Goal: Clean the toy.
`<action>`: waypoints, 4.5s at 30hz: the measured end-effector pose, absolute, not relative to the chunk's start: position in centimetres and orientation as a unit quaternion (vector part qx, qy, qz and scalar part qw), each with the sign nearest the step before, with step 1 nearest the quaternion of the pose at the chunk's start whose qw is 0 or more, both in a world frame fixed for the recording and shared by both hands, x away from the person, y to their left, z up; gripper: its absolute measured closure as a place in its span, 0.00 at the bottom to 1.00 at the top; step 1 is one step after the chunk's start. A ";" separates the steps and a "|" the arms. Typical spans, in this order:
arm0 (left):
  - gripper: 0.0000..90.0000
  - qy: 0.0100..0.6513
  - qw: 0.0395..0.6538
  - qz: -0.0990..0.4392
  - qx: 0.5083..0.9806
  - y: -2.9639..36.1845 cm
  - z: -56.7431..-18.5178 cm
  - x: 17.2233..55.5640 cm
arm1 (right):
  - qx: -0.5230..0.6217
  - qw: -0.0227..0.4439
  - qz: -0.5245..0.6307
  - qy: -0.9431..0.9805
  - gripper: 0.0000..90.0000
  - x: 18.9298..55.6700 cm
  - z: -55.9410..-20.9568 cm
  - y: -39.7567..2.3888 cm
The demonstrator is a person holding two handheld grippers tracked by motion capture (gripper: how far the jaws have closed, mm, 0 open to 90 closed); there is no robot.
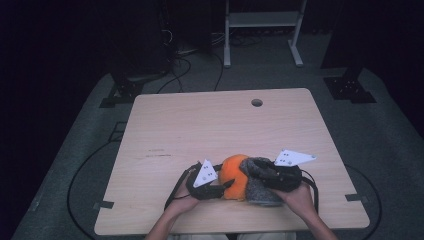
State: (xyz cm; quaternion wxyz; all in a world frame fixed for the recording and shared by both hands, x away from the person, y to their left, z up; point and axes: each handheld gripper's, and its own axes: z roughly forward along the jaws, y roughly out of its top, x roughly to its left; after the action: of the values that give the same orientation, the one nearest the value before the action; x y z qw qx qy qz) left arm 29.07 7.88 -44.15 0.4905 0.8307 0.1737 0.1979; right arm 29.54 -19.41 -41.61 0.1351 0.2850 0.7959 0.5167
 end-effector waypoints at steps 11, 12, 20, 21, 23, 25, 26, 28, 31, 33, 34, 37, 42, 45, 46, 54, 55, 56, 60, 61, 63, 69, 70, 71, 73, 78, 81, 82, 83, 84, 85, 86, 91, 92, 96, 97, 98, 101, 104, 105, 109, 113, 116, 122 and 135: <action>0.31 0.251 0.494 0.157 0.817 7.6 -44.3 29.9 | 0.276 0.179 0.489 0.808 0.88 28.8 -42.1 -18.2; 0.35 0.244 0.491 0.170 0.819 7.5 -44.2 29.7 | 0.279 0.179 0.487 0.808 0.88 28.9 -42.1 -18.5; 0.44 0.201 0.501 0.190 0.820 7.2 -43.9 29.2 | 0.337 0.147 0.501 0.783 0.90 30.0 -42.3 -22.1; 0.42 0.214 0.506 0.177 0.817 7.2 -43.9 29.4 | 0.333 0.142 0.505 0.784 0.90 29.9 -42.3 -21.8; 0.25 0.257 0.510 0.151 0.807 7.3 -43.9 29.9 | 0.324 0.140 0.500 0.790 0.90 29.8 -42.5 -21.2; 0.18 0.294 0.511 0.101 0.801 7.6 -44.2 30.7 | 0.323 0.134 0.498 0.794 0.90 29.9 -42.5 -21.1; 0.20 0.289 0.519 0.089 0.800 7.6 -44.4 30.8 | 0.324 0.130 0.499 0.793 0.90 30.0 -42.5 -21.2; 0.35 0.271 0.519 0.124 0.801 7.3 -44.4 30.2 | 0.326 0.128 0.499 0.793 0.90 29.9 -42.4 -21.4; 0.45 0.219 0.517 0.188 0.806 6.5 -43.7 29.2 | 0.307 0.144 0.523 0.782 0.90 29.2 -40.9 -21.4; 0.47 0.168 0.502 0.233 0.816 5.5 -43.6 28.4 | 0.270 0.164 0.546 0.776 0.90 28.0 -39.2 -20.3; 0.47 0.144 0.499 0.240 0.820 5.2 -43.5 28.0 | 0.260 0.169 0.545 0.779 0.90 27.7 -39.0 -19.7; 0.47 0.108 0.488 0.260 0.826 4.8 -43.6 27.1 | 0.244 0.174 0.523 0.798 0.90 27.8 -39.5 -18.8; 0.47 0.109 0.496 0.248 0.825 5.4 -44.0 27.4 | 0.281 0.169 0.511 0.794 0.90 28.8 -40.4 -20.5; 0.47 0.107 0.497 0.244 0.826 5.4 -44.0 27.4 | 0.302 0.152 0.518 0.786 0.90 29.3 -40.9 -21.5; 0.47 0.106 0.495 0.244 0.827 5.5 -44.0 27.5 | 0.301 0.150 0.519 0.786 0.90 29.3 -40.9 -21.5; 0.47 0.109 0.499 0.224 0.830 6.4 -44.2 28.1 | 0.346 0.125 0.512 0.776 0.90 30.7 -41.8 -22.5; 0.47 0.109 0.499 0.223 0.830 6.5 -44.2 28.1 | 0.346 0.123 0.515 0.774 0.90 30.7 -41.7 -22.6; 0.46 0.111 0.500 0.220 0.830 6.6 -44.2 28.1 | 0.344 0.123 0.516 0.775 0.90 30.6 -41.7 -22.5; 0.22 0.166 0.520 0.178 0.819 6.7 -43.6 28.9 | 0.331 0.124 0.517 0.779 0.91 30.0 -41.7 -21.3; 0.24 0.171 0.520 0.177 0.818 6.8 -43.6 29.0 | 0.318 0.130 0.519 0.783 0.91 29.6 -41.4 -20.8; 0.28 0.161 0.518 0.183 0.820 7.0 -43.7 28.9 | 0.315 0.134 0.517 0.785 0.90 29.5 -41.4 -20.7; 0.41 0.159 0.502 0.194 0.828 7.3 -44.0 29.1 | 0.357 0.117 0.502 0.779 0.91 30.6 -43.0 -22.6; 0.42 0.162 0.502 0.192 0.828 7.5 -44.1 29.2 | 0.365 0.113 0.499 0.778 0.91 30.8 -43.3 -23.0; 0.42 0.164 0.501 0.192 0.828 7.6 -44.2 29.2 | 0.371 0.112 0.497 0.776 0.91 30.9 -43.4 -23.4; 0.43 0.168 0.497 0.189 0.830 7.9 -44.2 29.4 | 0.373 0.104 0.512 0.767 0.91 30.6 -43.2 -23.7; 0.42 0.180 0.495 0.176 0.832 8.7 -44.4 30.0 | 0.346 0.101 0.511 0.780 0.90 30.1 -42.9 -22.8; 0.42 0.180 0.493 0.177 0.832 8.6 -44.4 30.0 | 0.361 0.093 0.496 0.785 0.91 30.6 -43.6 -22.9; 0.42 0.181 0.494 0.176 0.832 8.6 -44.5 30.0 | 0.367 0.092 0.492 0.784 0.91 30.7 -43.7 -23.1; 0.42 0.181 0.495 0.175 0.831 8.7 -44.5 30.0 | 0.368 0.092 0.492 0.783 0.91 30.7 -43.7 -23.2; 0.42 0.181 0.495 0.174 0.832 8.8 -44.5 30.1 | 0.365 0.090 0.505 0.777 0.90 30.4 -43.4 -23.3; 0.42 0.182 0.496 0.172 0.832 8.9 -44.5 30.1 | 0.365 0.090 0.505 0.777 0.90 30.4 -43.4 -23.3; 0.42 0.183 0.496 0.171 0.831 8.9 -44.6 30.1 | 0.359 0.084 0.516 0.773 0.90 30.3 -43.2 -23.2; 0.42 0.185 0.497 0.169 0.831 9.0 -44.6 30.3 | 0.361 0.086 0.498 0.784 0.90 30.7 -43.6 -22.8; 0.42 0.185 0.496 0.169 0.831 9.0 -44.6 30.3 | 0.367 0.091 0.488 0.787 0.90 30.9 -43.7 -23.0; 0.42 0.183 0.497 0.169 0.831 9.0 -44.6 30.3 | 0.383 0.084 0.490 0.779 0.90 31.0 -43.9 -23.8; 0.42 0.182 0.497 0.170 0.831 9.0 -44.6 30.2 | 0.371 0.085 0.507 0.773 0.90 30.7 -43.3 -23.6; 0.42 0.182 0.497 0.171 0.831 8.9 -44.6 30.2 | 0.371 0.085 0.507 0.773 0.90 30.7 -43.3 -23.6; 0.42 0.181 0.497 0.170 0.832 9.0 -44.6 30.2 | 0.358 0.087 0.510 0.777 0.90 30.6 -43.0 -23.0; 0.42 0.182 0.495 0.171 0.832 8.9 -44.6 30.2 | 0.373 0.078 0.491 0.784 0.90 31.0 -43.9 -23.1; 0.41 0.183 0.495 0.170 0.832 9.0 -44.5 30.3 | 0.383 0.082 0.474 0.789 0.90 31.2 -44.2 -23.4; 0.42 0.183 0.497 0.168 0.832 9.1 -44.6 30.3 | 0.376 0.077 0.499 0.777 0.90 30.9 -43.7 -23.7; 0.42 0.184 0.495 0.171 0.832 9.0 -44.6 30.3 | 0.341 0.080 0.524 0.777 0.90 30.3 -42.7 -22.9; 0.41 0.186 0.495 0.169 0.832 9.0 -44.6 30.4 | 0.346 0.081 0.502 0.789 0.90 30.4 -43.4 -22.7; 0.42 0.171 0.499 0.175 0.831 8.7 -44.5 30.1 | 0.364 0.082 0.502 0.780 0.90 30.6 -43.3 -23.5; 0.26 0.162 0.517 0.146 0.828 7.8 -43.9 29.5 | 0.310 0.095 0.519 0.791 0.90 29.5 -41.4 -20.9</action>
State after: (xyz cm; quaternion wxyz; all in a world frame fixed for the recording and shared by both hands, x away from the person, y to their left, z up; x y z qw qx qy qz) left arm 29.48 7.75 -43.86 0.5170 0.8278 0.1619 0.1456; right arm 29.53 -20.86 -41.37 0.0945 0.3100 0.7908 0.5193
